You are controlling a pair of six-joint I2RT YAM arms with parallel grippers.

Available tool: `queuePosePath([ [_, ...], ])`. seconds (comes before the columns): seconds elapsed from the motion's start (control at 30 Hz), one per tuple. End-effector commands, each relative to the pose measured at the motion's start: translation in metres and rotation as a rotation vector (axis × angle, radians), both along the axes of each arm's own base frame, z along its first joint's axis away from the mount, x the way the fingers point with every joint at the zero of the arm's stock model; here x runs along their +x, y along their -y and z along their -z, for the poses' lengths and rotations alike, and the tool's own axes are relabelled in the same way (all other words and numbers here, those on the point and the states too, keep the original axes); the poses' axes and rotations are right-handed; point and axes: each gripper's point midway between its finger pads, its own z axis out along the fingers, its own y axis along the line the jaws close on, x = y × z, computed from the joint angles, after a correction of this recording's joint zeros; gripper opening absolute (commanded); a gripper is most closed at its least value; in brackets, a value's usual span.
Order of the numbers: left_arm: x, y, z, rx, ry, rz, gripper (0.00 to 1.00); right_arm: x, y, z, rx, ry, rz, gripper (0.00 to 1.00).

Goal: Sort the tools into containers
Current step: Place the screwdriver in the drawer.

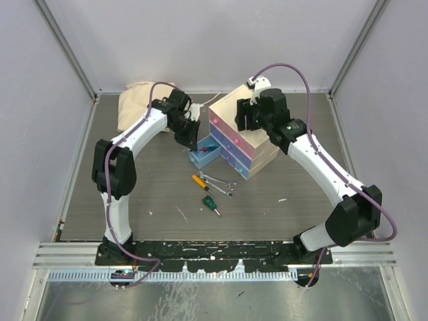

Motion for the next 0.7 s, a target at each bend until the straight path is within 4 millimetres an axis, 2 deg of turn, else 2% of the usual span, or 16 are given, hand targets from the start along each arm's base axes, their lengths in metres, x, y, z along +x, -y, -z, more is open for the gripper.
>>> queuePosePath([
  [0.0,0.015,0.012,-0.014,-0.058,0.065,-0.023,0.12,-0.019,0.007,0.034,-0.045,-0.123,0.005,0.65],
  [0.13,0.021,0.018,-0.017,-0.087,0.079,-0.045,0.13,-0.020,0.008,0.034,-0.046,-0.123,0.008,0.65],
  [0.3,0.020,0.019,-0.014,-0.099,0.071,-0.052,0.14,-0.020,0.008,0.031,-0.045,-0.115,0.008,0.65],
  [0.4,0.016,0.015,-0.018,-0.101,0.092,-0.059,0.19,-0.020,0.009,0.029,-0.043,-0.112,0.009,0.65],
  [0.53,0.012,0.010,-0.032,-0.116,0.148,-0.071,0.27,-0.021,0.010,0.027,-0.040,-0.104,0.014,0.65],
  [0.67,0.005,0.004,-0.047,-0.123,0.194,-0.079,0.30,-0.021,0.010,0.025,-0.039,-0.099,0.016,0.65],
])
